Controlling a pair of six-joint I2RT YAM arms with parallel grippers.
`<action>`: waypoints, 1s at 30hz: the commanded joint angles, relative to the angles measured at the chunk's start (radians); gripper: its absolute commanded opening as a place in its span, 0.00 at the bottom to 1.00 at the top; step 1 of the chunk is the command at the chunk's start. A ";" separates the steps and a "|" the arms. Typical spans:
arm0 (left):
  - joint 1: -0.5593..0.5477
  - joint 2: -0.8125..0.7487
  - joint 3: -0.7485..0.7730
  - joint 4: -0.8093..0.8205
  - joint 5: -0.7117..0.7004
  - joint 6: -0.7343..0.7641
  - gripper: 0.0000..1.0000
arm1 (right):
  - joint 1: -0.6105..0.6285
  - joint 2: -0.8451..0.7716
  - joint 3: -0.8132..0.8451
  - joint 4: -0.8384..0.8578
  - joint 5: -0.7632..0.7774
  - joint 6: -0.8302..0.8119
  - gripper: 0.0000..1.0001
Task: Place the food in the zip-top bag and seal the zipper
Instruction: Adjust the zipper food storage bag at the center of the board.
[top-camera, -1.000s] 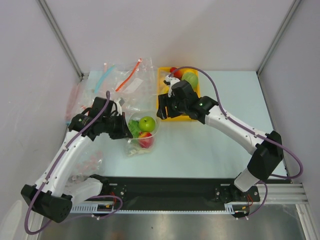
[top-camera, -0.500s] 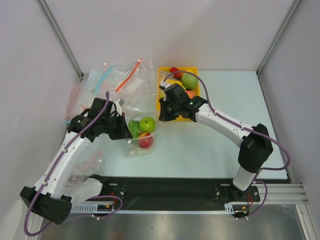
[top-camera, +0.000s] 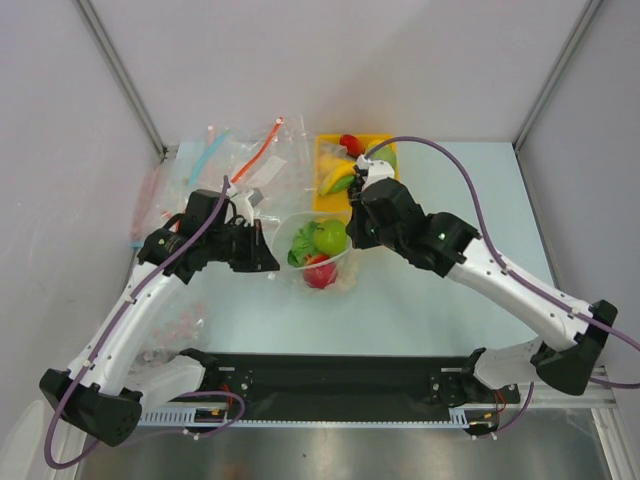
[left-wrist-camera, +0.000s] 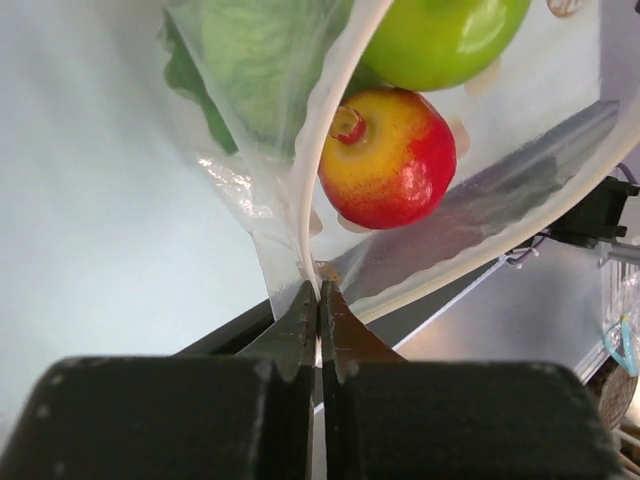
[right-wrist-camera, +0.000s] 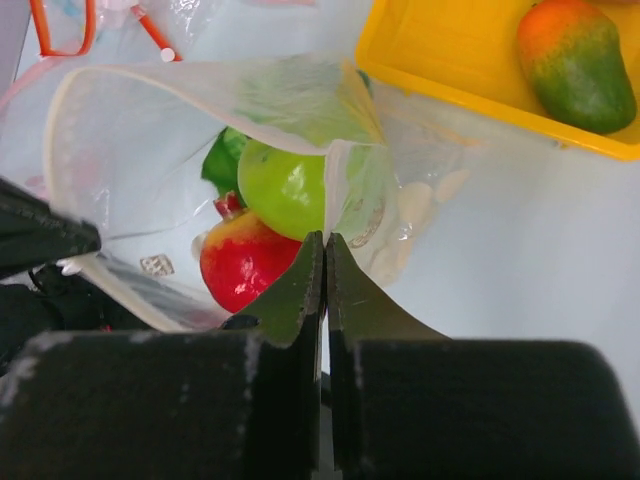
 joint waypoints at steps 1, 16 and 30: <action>-0.007 -0.023 0.033 0.081 0.071 0.037 0.04 | 0.020 -0.065 -0.035 -0.039 0.123 0.034 0.00; -0.007 -0.084 -0.097 0.326 0.000 0.003 0.99 | -0.078 -0.078 -0.167 -0.007 0.057 0.134 0.00; -0.007 -0.345 -0.298 0.517 -0.092 -0.008 1.00 | -0.242 -0.032 -0.056 -0.033 -0.092 0.020 0.54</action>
